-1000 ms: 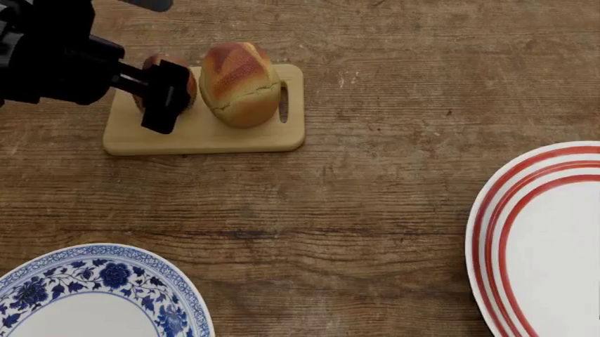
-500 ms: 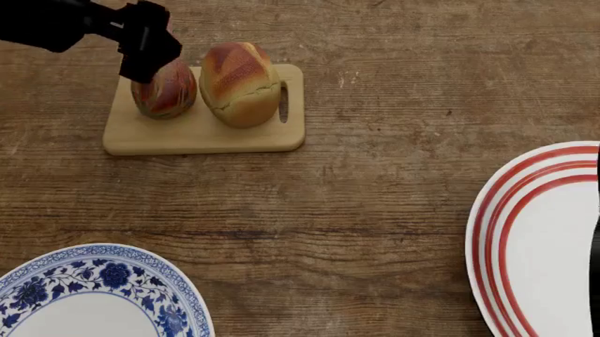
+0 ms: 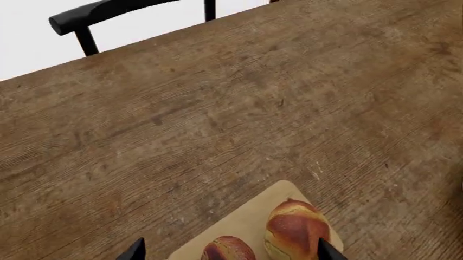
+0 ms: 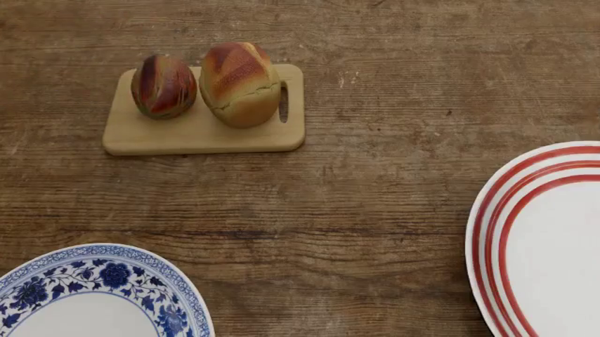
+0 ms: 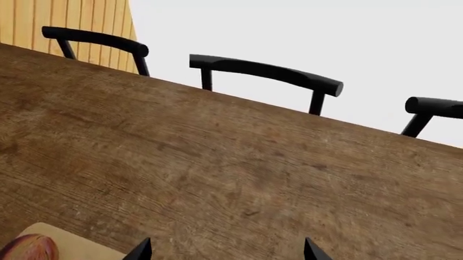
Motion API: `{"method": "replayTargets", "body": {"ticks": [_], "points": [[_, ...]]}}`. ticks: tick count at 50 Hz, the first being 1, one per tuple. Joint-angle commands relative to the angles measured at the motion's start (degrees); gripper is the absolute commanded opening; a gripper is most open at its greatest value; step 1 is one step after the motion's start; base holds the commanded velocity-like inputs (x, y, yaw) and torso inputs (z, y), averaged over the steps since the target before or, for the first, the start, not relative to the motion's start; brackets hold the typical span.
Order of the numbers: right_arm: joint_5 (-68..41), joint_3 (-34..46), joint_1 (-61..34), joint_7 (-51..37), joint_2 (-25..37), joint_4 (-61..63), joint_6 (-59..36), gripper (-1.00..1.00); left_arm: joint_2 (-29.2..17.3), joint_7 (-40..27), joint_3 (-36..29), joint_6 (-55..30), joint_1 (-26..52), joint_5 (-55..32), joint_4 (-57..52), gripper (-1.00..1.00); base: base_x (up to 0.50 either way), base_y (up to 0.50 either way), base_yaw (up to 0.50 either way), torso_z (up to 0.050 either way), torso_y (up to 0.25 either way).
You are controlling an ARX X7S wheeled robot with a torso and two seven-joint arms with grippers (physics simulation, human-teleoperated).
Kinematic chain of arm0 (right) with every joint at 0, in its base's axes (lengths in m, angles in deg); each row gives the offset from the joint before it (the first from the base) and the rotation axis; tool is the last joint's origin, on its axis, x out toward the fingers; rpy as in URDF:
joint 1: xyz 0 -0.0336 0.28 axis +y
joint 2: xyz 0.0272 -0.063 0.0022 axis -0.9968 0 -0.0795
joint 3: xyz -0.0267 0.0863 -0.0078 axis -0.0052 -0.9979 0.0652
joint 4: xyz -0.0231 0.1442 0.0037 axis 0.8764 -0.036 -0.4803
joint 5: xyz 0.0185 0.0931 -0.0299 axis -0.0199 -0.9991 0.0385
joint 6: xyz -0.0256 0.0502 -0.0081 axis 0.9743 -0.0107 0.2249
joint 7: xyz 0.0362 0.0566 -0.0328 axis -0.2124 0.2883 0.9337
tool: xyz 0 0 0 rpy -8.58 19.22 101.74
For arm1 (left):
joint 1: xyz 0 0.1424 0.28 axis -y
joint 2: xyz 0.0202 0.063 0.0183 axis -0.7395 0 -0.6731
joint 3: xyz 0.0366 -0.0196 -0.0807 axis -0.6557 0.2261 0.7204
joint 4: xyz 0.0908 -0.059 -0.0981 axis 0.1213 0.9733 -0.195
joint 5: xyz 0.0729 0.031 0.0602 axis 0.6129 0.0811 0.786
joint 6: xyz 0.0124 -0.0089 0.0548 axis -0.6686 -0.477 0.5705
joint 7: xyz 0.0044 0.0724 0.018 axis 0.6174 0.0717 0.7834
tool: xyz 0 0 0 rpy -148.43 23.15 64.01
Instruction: Place all breads on the cutting board.
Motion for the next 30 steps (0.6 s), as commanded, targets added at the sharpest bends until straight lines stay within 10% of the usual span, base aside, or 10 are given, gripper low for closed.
{"method": "replayTargets", "body": {"ticks": [1, 19, 25, 30], "points": [[-2.53, -2.28, 2.66, -3.66, 4.84, 12.31, -6.24, 1.00, -5.31, 0.42, 0.77, -9.20, -0.78, 0.31, -16.78, 1.00, 0.00, 0.00, 0.00, 0.000, 0.000], [-9.51, -12.74, 7.78, -14.66, 12.01, 35.39, -17.32, 1.00, -12.23, -2.13, 9.77, -28.27, -7.71, -0.71, -47.97, 1.00, 0.00, 0.00, 0.00, 0.000, 0.000], [-11.04, -14.67, 8.43, -16.38, 12.46, 39.89, -19.00, 1.00, -22.46, -45.25, 10.16, -28.21, -7.25, -46.92, -49.21, 1.00, 0.00, 0.00, 0.00, 0.000, 0.000], [-11.40, -15.86, 11.65, -19.03, 14.21, 46.64, -19.16, 1.00, -25.70, -57.83, 11.59, -27.84, -8.79, -65.09, -52.96, 1.00, 0.00, 0.00, 0.00, 0.000, 0.000]]}}
